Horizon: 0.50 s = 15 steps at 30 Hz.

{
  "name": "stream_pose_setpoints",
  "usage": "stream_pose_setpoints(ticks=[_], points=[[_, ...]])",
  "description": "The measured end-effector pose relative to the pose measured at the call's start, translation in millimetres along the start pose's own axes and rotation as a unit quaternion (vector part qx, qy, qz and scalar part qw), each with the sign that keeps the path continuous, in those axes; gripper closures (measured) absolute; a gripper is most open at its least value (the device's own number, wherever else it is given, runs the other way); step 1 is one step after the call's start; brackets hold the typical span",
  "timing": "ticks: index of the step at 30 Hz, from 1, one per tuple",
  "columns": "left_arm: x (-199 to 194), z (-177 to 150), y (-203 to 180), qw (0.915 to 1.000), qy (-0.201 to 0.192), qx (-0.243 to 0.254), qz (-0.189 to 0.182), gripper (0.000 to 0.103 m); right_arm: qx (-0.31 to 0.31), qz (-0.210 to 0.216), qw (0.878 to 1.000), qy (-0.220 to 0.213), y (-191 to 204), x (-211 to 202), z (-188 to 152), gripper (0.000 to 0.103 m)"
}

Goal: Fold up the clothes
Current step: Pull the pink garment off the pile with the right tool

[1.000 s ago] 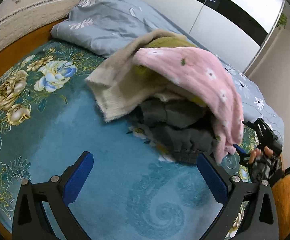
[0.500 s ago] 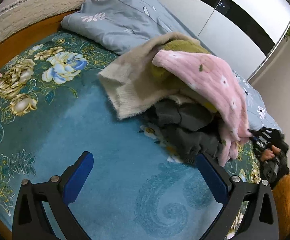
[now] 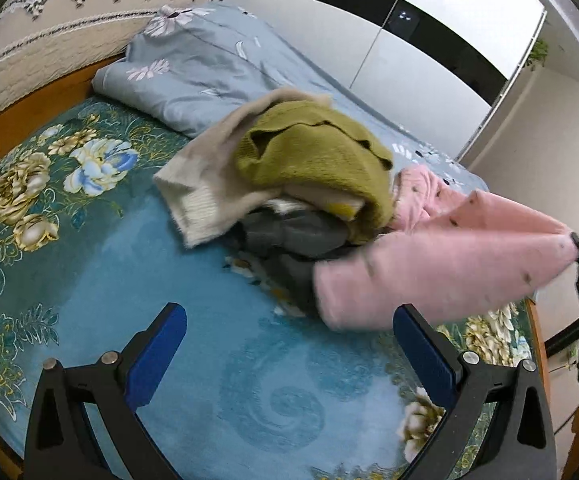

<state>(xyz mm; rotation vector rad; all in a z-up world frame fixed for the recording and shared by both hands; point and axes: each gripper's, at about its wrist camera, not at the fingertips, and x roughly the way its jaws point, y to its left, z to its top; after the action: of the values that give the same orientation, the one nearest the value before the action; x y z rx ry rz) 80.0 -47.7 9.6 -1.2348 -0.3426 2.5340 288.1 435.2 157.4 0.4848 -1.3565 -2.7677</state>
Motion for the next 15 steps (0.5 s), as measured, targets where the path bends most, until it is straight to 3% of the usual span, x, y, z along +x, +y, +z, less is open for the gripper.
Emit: stream_pose_setpoints(ticks=[3, 6, 10, 13, 15], points=[[-7.6, -3.6, -7.7, 1.0, -0.004, -0.003, -0.008, 0.0, -0.044, 0.002, 0.999, -0.003, 16.7, -30.8, 0.2, 0.097], [-14.7, -8.4, -12.4, 0.9998, -0.008, -0.01, -0.017, 0.0, -0.089, -0.016, 0.996, 0.023, 17.8, -54.8, -17.3, 0.097], [-18.7, -16.3, -12.7, 0.9993, -0.009, -0.024, -0.028, 0.0, -0.098, -0.078, 0.987, 0.101, -25.0, -72.1, -73.3, 0.097], [-14.6, -24.1, -13.1, 0.9988, 0.003, -0.035, -0.036, 0.0, -0.084, -0.131, 0.972, 0.178, -69.4, -75.0, -129.5, 0.097], [-9.0, -29.5, -15.2, 0.9982, 0.012, -0.043, -0.042, 0.0, -0.031, -0.142, 0.968, 0.206, -104.4, -70.9, -169.8, 0.097]])
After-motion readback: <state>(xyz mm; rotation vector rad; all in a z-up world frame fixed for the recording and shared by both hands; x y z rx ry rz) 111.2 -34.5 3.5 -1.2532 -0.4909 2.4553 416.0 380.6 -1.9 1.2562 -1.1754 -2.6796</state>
